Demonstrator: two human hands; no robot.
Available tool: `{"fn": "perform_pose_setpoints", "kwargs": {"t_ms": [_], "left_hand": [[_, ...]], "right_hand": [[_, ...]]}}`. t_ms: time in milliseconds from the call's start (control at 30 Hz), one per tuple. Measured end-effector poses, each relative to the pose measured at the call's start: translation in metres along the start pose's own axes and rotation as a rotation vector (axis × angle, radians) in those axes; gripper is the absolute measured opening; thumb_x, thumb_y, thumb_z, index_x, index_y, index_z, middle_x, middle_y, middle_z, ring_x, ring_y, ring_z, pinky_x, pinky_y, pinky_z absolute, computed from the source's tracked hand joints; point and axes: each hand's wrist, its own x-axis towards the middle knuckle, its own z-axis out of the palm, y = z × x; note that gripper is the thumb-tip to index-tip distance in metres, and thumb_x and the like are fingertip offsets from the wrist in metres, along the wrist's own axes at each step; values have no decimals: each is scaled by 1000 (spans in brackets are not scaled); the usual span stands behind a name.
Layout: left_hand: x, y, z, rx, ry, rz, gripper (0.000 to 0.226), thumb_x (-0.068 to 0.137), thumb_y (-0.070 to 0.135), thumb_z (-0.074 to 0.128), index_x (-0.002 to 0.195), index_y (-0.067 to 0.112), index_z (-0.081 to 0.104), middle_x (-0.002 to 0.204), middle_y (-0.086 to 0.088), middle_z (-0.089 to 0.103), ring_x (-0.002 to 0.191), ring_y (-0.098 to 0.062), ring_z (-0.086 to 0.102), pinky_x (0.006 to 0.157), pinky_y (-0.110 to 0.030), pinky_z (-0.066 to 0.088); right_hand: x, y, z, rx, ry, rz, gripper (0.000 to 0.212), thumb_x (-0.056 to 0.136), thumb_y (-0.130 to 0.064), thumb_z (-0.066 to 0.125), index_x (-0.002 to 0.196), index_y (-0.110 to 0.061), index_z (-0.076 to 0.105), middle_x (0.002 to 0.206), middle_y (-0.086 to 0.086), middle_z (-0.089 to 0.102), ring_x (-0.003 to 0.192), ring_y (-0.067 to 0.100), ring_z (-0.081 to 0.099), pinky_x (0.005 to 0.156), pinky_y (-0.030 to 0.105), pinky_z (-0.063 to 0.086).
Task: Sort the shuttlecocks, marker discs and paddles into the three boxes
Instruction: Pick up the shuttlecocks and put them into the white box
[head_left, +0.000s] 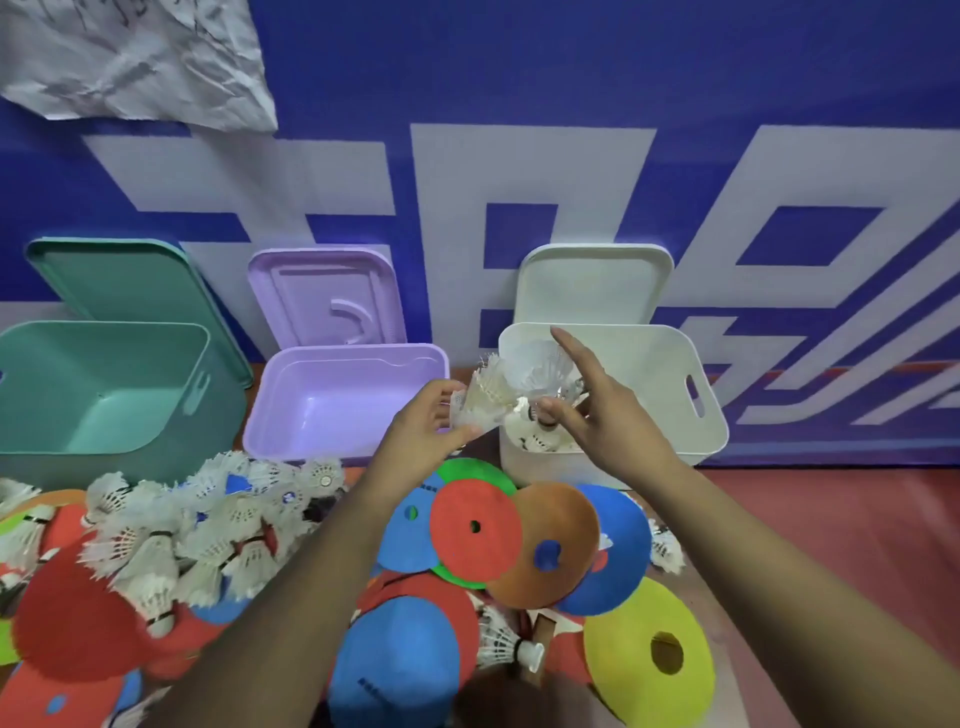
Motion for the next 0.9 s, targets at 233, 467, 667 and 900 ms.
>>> {"fn": "perform_pose_setpoints", "kwargs": {"t_ms": [233,467,667,900], "left_hand": [[58,25,80,140,-67,-7,42,77,11,77,112,25,59,110,1,65,99,-18,66,87,-32,55],[109,23,123,446,-70,-14,41,78,13,75,115,24,59,109,7,62,96,-12,60,78,-23,50],[134,-3,146,703,-148,-74,47,83,26,72,127,25,56,119,-4,58,102,-17,55,80,-20,35],[139,-6,156,579,-320,-47,81,82,46,72,147,39,25,130,8,46,125,-7,43,100,-24,33]], "right_hand": [[11,82,-51,277,-64,255,39,94,-39,60,124,-42,35,76,10,71,63,20,70,68,41,61],[24,142,-39,379,-185,528,32,100,-36,45,125,-21,34,93,19,68,75,32,70,76,46,58],[30,166,-20,-35,-156,464,35,103,-25,40,125,0,46,119,25,50,109,40,51,89,38,39],[28,186,-22,127,-164,448,80,90,-47,61,153,-21,18,154,13,17,122,28,51,104,29,33]]}}
